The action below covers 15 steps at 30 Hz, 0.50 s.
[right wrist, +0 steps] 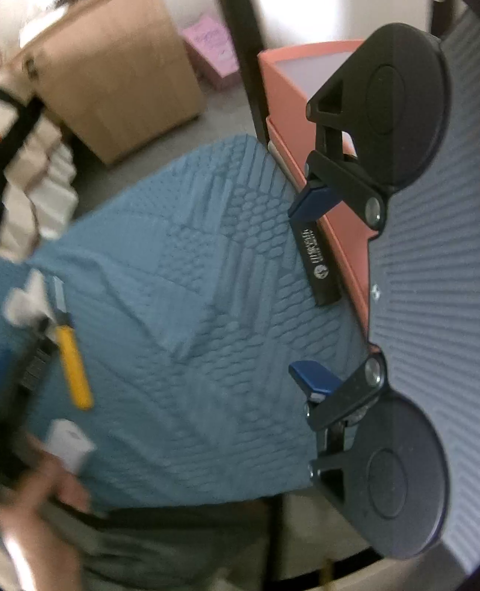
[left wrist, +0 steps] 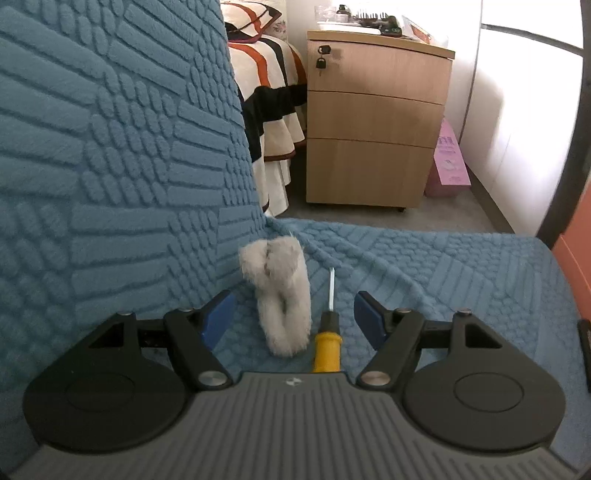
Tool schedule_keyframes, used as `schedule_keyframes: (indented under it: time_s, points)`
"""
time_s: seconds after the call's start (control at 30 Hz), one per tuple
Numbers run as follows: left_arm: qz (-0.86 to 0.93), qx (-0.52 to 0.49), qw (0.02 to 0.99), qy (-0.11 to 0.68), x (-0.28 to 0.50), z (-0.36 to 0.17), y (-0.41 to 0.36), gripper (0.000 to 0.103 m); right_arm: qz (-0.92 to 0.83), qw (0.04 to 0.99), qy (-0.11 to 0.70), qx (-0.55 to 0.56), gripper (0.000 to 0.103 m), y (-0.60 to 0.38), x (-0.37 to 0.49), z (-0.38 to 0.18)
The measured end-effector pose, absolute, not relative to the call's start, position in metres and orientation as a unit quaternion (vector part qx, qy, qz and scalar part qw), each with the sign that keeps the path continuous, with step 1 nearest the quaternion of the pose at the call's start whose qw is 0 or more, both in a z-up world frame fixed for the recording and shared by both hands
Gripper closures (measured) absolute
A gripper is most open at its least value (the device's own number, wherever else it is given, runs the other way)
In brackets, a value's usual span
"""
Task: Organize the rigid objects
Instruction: 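Move the left gripper to the white plush toy while the right gripper reaches the black USB stick, then close the left gripper on the white plush toy while the right gripper grasps the USB stick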
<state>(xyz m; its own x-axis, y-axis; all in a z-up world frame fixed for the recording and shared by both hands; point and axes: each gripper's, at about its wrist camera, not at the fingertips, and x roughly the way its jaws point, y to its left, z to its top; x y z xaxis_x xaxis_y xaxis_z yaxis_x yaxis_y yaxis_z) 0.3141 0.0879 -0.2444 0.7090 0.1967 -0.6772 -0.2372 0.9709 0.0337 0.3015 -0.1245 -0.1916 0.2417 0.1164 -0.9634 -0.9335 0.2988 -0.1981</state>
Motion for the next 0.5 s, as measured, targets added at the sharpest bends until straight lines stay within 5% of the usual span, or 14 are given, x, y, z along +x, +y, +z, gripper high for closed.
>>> schedule_keyframes:
  time_s: [0.5]
  points:
    - [0.145, 0.006, 0.916, 0.375, 0.355, -0.257, 0.095, 0.028, 0.4, 0.525, 0.539, -0.524, 0.018, -0.116, 0.349, -0.256]
